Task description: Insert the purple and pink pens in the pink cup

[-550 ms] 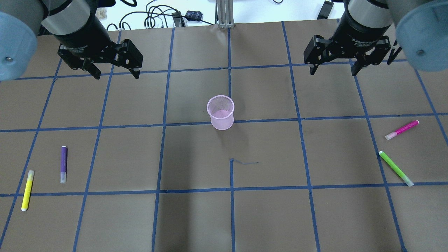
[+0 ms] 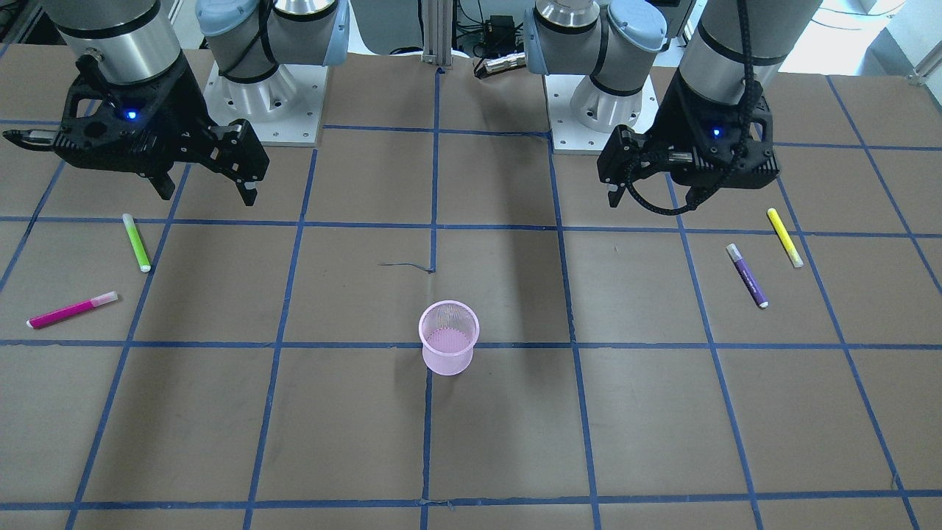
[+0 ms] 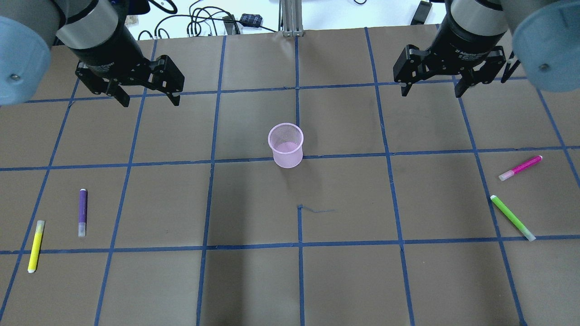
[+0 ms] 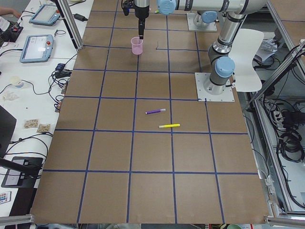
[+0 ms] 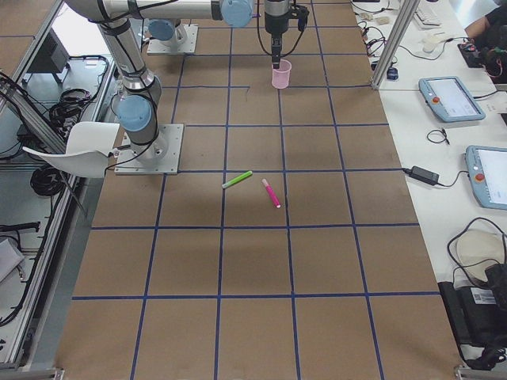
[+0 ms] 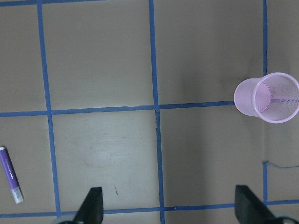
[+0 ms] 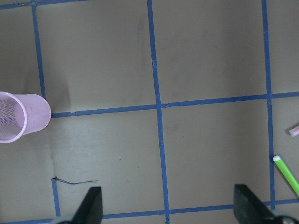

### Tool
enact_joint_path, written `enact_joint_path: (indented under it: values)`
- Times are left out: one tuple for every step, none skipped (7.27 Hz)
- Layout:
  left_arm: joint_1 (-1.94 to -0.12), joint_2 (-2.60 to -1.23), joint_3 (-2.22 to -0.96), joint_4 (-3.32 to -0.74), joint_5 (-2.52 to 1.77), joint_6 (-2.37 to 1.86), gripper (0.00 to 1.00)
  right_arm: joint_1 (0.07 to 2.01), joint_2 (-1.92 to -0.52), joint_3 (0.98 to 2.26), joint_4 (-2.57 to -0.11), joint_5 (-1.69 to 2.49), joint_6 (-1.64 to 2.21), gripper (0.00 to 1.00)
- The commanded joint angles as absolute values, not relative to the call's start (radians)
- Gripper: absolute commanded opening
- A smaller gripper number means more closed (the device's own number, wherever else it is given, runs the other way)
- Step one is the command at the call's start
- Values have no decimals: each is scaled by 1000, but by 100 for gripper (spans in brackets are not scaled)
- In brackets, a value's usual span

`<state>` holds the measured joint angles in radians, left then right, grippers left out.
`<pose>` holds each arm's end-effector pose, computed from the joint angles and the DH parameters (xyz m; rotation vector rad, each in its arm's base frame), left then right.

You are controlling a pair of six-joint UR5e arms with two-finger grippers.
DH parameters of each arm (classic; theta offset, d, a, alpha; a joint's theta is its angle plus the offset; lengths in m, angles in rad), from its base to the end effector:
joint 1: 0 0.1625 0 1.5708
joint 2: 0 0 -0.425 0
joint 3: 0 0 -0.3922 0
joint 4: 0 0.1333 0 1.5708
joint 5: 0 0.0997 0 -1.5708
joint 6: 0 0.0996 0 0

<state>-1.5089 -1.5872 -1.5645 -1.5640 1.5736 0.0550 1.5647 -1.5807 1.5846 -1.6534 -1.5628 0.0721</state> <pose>-0.1019 -0.5058 0.4835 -0.0108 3.1390 0.0055 0.1311 -0.4960 0.4945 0.1218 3.1262 -0.1227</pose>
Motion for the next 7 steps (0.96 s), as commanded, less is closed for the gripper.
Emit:
enact_joint_path:
  values:
    - [-1328,-1609,-1621,-1594,1562,101,100,1565,-1580,1585,-1652,-1563,72,100]
    - [-1257,-1618,-1662,-1586,1566,129,100,1565,-1580,1586,-1654,-1562,74,100]
    - [-1177,-1635,-1695,-1568,1565,127,100,1549,-1572,1586,-1660,-1548,49,100]
    - [-1119,-1655,-1724,-1560,1566,126,100,1525,-1572,1586,-1655,-1551,-100,100]
    - [-1074,-1687,-1755,-1546,1568,115,100,1458,-1574,1571,-1649,-1542,-174,100]
    - [-1043,-1722,-1784,-1492,1571,110,100,1386,-1580,1566,-1613,-1539,-257,100]
    - [-1005,-1752,-1807,-1429,1569,107,100,1343,-1582,1560,-1602,-1555,-492,100]
